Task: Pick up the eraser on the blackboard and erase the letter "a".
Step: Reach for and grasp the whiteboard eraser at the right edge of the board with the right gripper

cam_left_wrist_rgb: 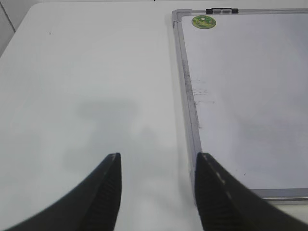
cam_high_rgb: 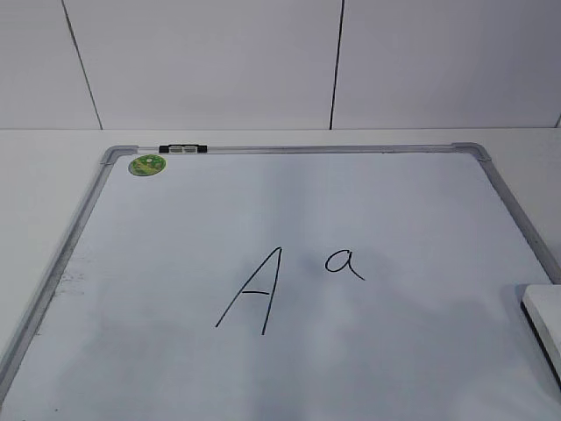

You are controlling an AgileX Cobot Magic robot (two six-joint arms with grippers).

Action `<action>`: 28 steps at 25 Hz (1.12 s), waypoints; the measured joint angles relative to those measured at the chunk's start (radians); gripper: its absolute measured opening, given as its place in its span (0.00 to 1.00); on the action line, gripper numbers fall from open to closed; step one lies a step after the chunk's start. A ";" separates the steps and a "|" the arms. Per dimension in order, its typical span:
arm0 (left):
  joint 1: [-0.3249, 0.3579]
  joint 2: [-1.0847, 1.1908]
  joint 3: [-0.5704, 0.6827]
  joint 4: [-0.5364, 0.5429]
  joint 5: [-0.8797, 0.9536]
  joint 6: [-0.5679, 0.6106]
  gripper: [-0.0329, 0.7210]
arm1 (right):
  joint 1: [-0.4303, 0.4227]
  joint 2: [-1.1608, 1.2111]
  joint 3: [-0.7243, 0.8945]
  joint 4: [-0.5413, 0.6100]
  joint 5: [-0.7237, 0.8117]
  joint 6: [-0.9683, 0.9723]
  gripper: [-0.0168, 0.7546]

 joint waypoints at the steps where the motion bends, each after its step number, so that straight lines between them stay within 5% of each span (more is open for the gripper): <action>1: 0.000 0.000 0.000 0.000 0.000 0.000 0.54 | 0.000 0.021 -0.010 0.002 -0.008 0.000 0.77; 17: 0.000 0.000 0.000 0.000 0.000 0.000 0.54 | 0.018 0.446 -0.151 0.093 -0.016 -0.007 0.77; 28: 0.000 0.000 0.000 0.000 0.000 0.000 0.54 | 0.020 0.707 -0.236 0.152 0.043 -0.009 0.90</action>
